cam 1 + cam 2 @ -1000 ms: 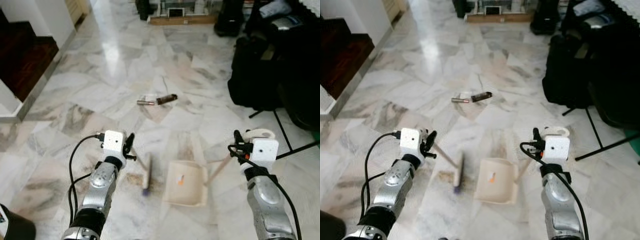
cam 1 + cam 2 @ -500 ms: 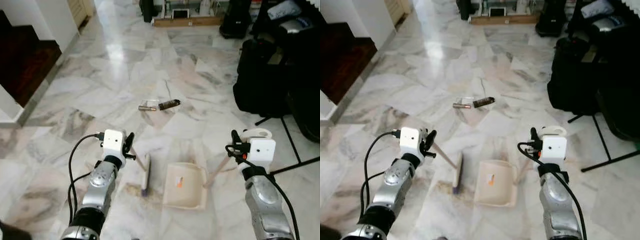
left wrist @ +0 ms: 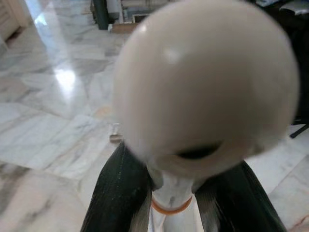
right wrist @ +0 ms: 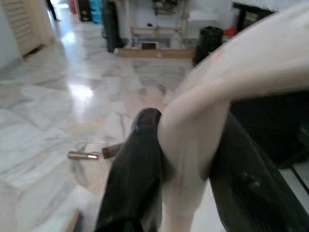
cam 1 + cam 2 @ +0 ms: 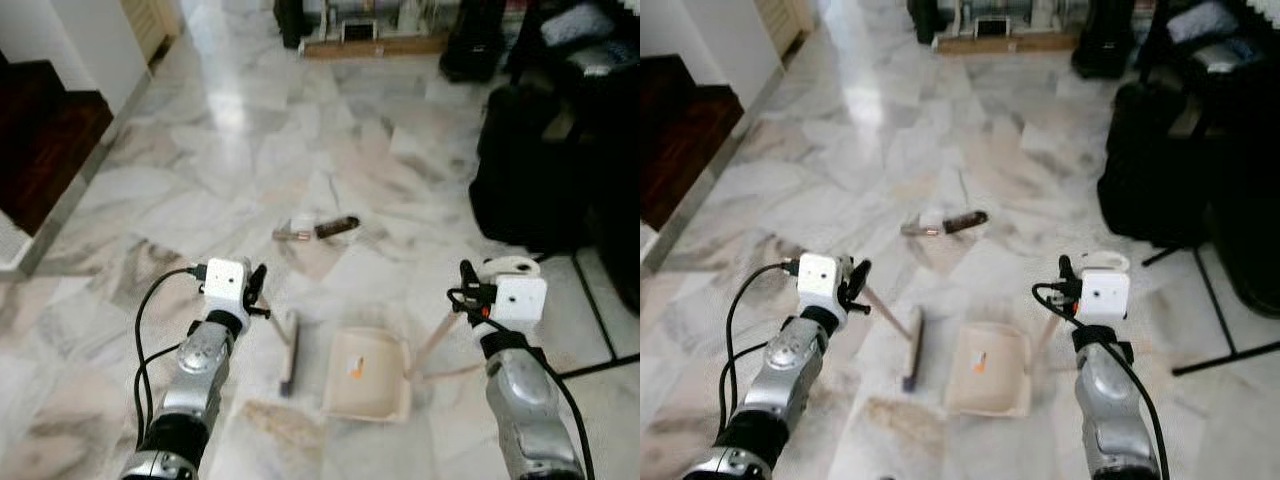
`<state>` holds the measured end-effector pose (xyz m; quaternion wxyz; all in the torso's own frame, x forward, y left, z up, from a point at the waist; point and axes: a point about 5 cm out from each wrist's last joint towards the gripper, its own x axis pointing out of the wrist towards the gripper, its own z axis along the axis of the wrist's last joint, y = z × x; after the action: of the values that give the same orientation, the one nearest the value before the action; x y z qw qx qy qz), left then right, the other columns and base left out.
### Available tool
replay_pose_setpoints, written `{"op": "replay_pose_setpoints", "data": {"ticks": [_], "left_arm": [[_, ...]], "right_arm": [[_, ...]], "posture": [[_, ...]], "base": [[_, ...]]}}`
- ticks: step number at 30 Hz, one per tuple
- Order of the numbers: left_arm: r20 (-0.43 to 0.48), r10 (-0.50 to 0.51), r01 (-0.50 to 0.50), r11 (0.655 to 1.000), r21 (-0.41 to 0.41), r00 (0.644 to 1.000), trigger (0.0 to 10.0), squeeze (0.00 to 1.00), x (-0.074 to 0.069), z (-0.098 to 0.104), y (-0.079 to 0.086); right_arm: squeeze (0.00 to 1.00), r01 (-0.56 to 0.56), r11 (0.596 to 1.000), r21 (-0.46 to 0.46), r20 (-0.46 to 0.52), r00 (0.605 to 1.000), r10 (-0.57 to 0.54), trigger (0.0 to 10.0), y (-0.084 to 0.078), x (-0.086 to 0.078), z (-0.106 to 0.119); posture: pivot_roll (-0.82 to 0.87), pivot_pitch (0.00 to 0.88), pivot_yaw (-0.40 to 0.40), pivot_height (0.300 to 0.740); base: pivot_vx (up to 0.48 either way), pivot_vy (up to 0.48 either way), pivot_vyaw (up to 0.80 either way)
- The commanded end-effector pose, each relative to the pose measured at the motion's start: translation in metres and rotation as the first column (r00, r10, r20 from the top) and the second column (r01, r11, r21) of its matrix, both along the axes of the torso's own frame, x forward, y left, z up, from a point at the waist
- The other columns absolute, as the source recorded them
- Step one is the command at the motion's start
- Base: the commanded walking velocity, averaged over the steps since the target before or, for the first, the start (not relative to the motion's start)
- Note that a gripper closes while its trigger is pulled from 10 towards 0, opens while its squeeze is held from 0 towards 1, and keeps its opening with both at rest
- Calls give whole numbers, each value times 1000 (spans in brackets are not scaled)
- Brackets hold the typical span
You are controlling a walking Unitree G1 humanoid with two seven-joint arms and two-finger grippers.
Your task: Sweep floor
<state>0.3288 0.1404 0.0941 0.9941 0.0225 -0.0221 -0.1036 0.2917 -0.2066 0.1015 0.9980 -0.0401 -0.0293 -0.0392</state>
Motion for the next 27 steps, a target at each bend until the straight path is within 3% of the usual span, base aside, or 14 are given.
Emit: {"op": "replay_pose_setpoints", "data": {"ticks": [1, 27], "left_arm": [[49, 17, -18, 1000, 17, 999, 10000, 0, 3, 10, 6], [74, 47, -48, 999, 0, 996, 10000, 0, 8, 18, 8]], "right_arm": [[0, -20, 1000, 1, 48, 999, 20, 10000, 3, 1, 8], [0, -44, 999, 8, 127, 991, 43, 10000, 7, 11, 30]], "posture": [[-15, 97, 50, 740], [-2, 101, 37, 740]], "base": [[379, 0, 0], [381, 0, 0]]}}
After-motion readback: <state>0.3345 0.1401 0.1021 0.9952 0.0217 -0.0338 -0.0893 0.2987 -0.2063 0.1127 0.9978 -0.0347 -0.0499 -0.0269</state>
